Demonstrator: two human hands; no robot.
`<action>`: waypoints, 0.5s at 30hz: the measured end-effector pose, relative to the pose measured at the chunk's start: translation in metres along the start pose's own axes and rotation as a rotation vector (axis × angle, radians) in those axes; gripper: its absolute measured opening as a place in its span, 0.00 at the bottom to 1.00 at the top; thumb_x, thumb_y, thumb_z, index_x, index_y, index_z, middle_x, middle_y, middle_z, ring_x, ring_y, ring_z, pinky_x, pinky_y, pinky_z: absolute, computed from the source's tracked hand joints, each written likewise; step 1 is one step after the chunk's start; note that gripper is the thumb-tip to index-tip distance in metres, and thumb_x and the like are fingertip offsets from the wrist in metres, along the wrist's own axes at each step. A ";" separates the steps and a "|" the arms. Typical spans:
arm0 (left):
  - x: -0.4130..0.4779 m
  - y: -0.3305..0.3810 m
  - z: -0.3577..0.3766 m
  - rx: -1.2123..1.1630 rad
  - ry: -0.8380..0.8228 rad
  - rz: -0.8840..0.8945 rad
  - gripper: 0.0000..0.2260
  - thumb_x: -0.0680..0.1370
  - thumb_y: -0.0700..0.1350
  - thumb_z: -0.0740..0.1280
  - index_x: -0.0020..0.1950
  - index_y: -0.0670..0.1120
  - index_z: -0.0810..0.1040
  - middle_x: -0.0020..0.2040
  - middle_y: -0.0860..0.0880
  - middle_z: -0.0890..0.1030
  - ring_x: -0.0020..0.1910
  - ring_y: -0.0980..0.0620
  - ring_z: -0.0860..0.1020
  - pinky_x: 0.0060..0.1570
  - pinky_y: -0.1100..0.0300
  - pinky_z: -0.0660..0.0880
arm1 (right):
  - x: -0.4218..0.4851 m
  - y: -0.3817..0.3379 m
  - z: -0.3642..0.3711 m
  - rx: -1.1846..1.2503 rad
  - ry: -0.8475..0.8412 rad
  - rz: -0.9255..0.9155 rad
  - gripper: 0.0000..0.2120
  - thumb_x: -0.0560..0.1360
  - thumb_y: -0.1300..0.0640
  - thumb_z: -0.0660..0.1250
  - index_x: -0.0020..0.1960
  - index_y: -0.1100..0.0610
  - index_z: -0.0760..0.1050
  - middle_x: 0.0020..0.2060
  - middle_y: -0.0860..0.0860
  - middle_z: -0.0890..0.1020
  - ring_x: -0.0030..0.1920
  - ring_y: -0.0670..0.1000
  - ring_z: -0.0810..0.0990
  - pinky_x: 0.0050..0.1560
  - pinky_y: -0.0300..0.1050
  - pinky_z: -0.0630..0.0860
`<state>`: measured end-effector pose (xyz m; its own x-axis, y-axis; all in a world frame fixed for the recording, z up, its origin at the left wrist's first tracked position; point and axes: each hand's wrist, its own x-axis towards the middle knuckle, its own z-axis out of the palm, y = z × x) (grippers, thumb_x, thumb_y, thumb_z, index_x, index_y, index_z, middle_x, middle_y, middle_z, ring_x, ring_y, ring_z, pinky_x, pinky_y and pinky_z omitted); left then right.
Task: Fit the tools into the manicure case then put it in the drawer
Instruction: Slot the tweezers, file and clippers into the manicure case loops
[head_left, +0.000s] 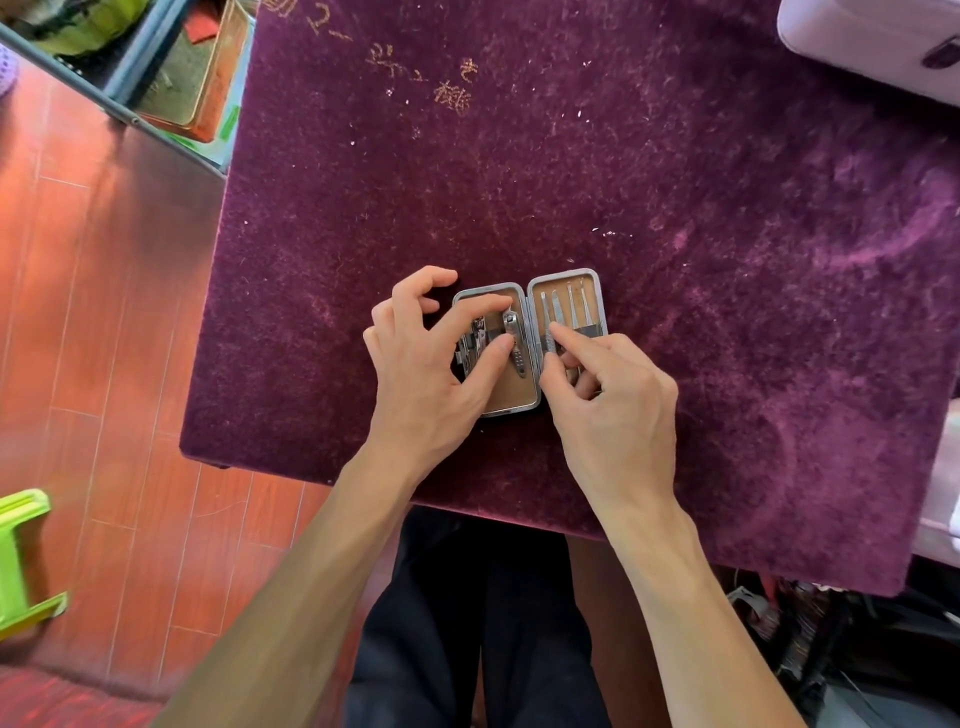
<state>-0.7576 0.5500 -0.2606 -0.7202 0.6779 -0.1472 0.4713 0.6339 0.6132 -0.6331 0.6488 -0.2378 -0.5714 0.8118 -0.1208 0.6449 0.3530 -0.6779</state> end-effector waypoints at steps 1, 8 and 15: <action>0.000 0.000 0.000 0.000 0.000 0.002 0.14 0.78 0.57 0.69 0.63 0.60 0.81 0.70 0.52 0.69 0.63 0.50 0.68 0.62 0.57 0.59 | 0.000 0.000 0.000 -0.001 -0.001 -0.002 0.14 0.78 0.61 0.76 0.64 0.56 0.87 0.42 0.47 0.83 0.32 0.44 0.76 0.41 0.38 0.80; -0.001 0.003 -0.007 -0.071 -0.034 0.002 0.20 0.77 0.56 0.70 0.68 0.59 0.76 0.69 0.54 0.69 0.63 0.55 0.67 0.65 0.57 0.61 | -0.001 0.001 -0.002 0.006 0.027 -0.006 0.14 0.78 0.62 0.75 0.63 0.56 0.86 0.42 0.46 0.81 0.32 0.45 0.76 0.44 0.30 0.78; -0.010 0.001 -0.026 -0.357 0.067 -0.312 0.19 0.77 0.47 0.72 0.67 0.51 0.74 0.51 0.55 0.81 0.47 0.58 0.80 0.46 0.69 0.77 | 0.005 0.025 -0.027 0.152 0.178 0.275 0.10 0.82 0.54 0.70 0.61 0.50 0.84 0.46 0.40 0.82 0.43 0.35 0.81 0.43 0.28 0.77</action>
<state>-0.7634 0.5343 -0.2387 -0.8363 0.4428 -0.3234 0.0317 0.6278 0.7777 -0.6066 0.6745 -0.2355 -0.2809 0.9399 -0.1942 0.6715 0.0479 -0.7394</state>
